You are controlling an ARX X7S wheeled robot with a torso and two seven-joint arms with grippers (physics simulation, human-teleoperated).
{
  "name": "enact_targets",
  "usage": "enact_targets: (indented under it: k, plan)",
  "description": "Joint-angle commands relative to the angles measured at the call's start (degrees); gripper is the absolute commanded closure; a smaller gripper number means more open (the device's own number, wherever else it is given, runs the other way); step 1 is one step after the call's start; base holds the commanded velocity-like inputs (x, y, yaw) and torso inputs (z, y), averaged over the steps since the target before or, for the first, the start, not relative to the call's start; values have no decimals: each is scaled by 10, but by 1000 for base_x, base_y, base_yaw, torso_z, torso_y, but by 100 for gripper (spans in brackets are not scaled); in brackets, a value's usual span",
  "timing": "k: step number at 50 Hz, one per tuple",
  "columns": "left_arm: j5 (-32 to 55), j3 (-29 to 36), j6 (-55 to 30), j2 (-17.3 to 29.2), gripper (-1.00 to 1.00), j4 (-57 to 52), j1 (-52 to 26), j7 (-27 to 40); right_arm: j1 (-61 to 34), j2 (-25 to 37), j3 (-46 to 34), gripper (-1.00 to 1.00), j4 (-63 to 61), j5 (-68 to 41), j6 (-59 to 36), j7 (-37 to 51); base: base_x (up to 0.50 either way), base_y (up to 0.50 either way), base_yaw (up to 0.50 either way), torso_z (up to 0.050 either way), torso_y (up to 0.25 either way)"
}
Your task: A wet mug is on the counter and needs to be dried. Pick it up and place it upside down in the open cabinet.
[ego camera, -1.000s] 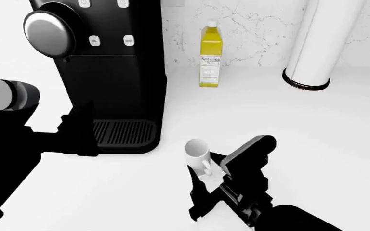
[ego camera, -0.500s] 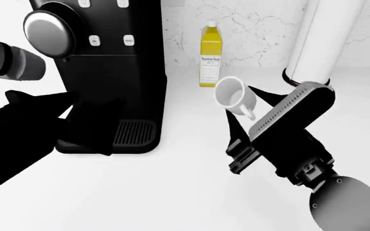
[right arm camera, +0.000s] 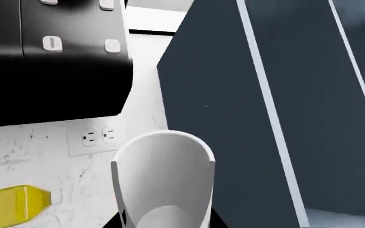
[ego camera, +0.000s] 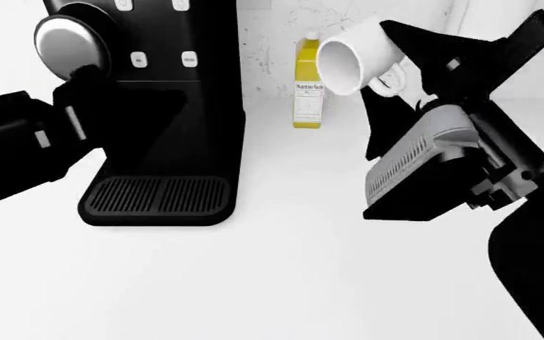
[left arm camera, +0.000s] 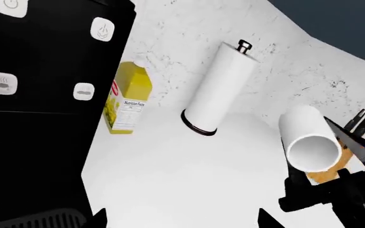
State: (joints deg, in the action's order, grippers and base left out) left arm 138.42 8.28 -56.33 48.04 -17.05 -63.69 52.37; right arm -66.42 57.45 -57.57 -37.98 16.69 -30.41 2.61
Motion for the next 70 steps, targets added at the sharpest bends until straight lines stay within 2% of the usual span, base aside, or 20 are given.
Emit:
enact_targets:
  k: [1,16,22,34,54,70]
  plan:
    - [40,27,15,-7,-100,45,-35,4,-80,30,-69,100,78,203,136,5,0,0,0,0,0]
    - [37,66,-66,-22,-100,85,-92,-36,-130,38,-99,100,170,282,269,40,0,0,0,0,0]
    - [54,71,-71,-26,-100,96,-101,-49,-155,38,-103,100,203,316,322,79,0,0,0,0,0]
    - [59,88,-107,-27,-100,113,-113,-70,-192,40,-106,100,223,343,386,95,0,0,0,0,0]
    - [64,120,-173,-31,-100,139,-138,-102,-257,35,-88,100,198,323,450,74,0,0,0,0,0]
    - [66,122,-179,-91,-100,155,-167,-145,-251,22,-87,100,201,327,451,92,0,0,0,0,0]
